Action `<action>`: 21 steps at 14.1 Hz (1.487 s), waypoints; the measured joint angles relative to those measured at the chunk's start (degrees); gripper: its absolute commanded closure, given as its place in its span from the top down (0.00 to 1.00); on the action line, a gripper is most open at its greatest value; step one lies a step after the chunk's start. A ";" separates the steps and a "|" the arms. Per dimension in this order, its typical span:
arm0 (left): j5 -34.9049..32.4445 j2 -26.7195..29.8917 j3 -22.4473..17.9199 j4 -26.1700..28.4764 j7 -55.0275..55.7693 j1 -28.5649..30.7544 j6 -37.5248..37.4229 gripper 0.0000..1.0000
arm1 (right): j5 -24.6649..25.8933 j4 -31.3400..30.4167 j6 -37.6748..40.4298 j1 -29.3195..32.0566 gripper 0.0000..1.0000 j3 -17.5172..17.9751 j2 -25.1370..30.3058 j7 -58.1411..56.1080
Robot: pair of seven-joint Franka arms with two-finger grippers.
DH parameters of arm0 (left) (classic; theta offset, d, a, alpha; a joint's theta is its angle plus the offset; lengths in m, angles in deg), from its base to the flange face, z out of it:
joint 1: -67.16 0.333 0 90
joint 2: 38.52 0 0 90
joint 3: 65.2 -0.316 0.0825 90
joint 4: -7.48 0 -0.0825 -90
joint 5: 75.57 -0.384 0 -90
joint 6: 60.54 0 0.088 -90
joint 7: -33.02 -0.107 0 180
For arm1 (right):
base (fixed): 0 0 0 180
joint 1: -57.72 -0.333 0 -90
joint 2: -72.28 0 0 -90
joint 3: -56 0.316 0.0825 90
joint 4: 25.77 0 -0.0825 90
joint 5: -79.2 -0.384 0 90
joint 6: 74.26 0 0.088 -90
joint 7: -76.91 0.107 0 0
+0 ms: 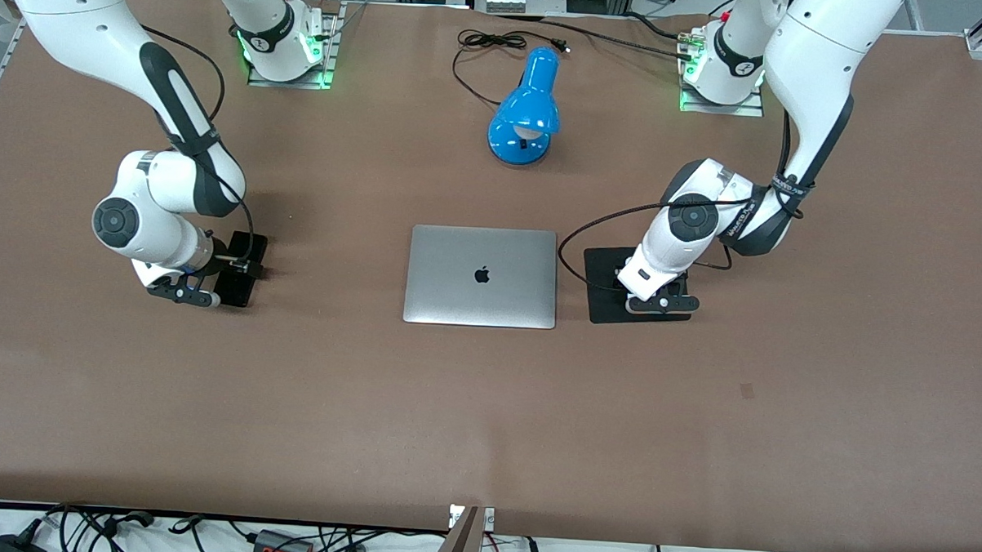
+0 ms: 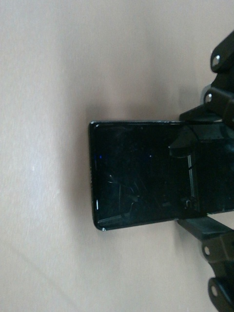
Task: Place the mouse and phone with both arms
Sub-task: 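Carry the phone with the right gripper beside the laptop, then release the phone with the right gripper while the left gripper releases the mouse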
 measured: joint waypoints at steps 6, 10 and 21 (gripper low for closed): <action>0.00 -0.01 -0.01 0.29 0.04 0.01 0.00 1.00 | -0.37 9.87 6.35 -16.72 0.20 0.71 -2.15 7.71; -0.01 0.63 -0.02 -0.33 0.10 0.31 0.10 1.00 | -0.45 12.29 7.25 -23.09 0.20 0.68 -3.84 10.37; -0.26 6.28 -0.41 -29.60 -18.49 1.50 -43.58 1.00 | -5.00 19.45 11.11 -22.66 1.00 -0.63 -7.16 15.39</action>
